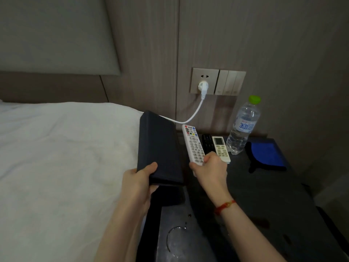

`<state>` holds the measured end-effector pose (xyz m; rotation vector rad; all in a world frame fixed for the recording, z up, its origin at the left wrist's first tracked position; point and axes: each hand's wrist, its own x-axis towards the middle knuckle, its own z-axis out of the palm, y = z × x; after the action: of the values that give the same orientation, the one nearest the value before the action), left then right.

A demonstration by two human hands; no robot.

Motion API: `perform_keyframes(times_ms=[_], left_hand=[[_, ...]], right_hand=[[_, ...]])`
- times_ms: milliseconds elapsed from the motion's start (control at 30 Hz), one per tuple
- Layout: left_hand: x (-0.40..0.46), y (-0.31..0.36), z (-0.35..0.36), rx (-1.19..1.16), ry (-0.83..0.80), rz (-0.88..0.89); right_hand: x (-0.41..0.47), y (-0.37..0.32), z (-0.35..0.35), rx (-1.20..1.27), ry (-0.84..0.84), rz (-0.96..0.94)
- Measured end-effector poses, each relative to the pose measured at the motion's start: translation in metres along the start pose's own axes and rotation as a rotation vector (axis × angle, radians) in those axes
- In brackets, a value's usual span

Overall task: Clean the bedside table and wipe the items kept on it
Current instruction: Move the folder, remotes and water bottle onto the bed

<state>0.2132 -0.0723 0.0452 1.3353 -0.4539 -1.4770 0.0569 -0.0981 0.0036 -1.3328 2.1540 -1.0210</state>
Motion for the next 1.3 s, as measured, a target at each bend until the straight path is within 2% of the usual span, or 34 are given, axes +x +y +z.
perform_keyframes(times_ms=[233,567,700,900,1067,1167,1300], left_hand=[[-0.06,0.046,-0.058,-0.224,0.05,0.142],[-0.145,0.084,-0.191,-0.316,0.283,0.289],[-0.161,0.08,-0.237,-0.339,0.382,0.282],[-0.165,0.07,-0.284,-0.357,0.493,0.16],[-0.165,0.067,-0.283,-0.089,0.69,0.155],[-0.164,0.066,-0.283,0.244,0.811,0.137],[-0.158,0.067,-0.276,0.686,0.887,0.105]], right_hand=[[-0.039,-0.09,-0.027,0.119,-0.047,-0.276],[-0.161,-0.187,0.028,0.065,-0.368,-0.524],[-0.201,-0.204,0.061,0.054,-0.496,-0.564],[-0.243,-0.21,0.098,-0.08,-0.553,-0.638],[-0.257,-0.205,0.11,-0.147,-0.582,-0.7],[-0.256,-0.202,0.109,-0.205,-0.621,-0.694],[-0.254,-0.204,0.106,-0.262,-0.668,-0.67]])
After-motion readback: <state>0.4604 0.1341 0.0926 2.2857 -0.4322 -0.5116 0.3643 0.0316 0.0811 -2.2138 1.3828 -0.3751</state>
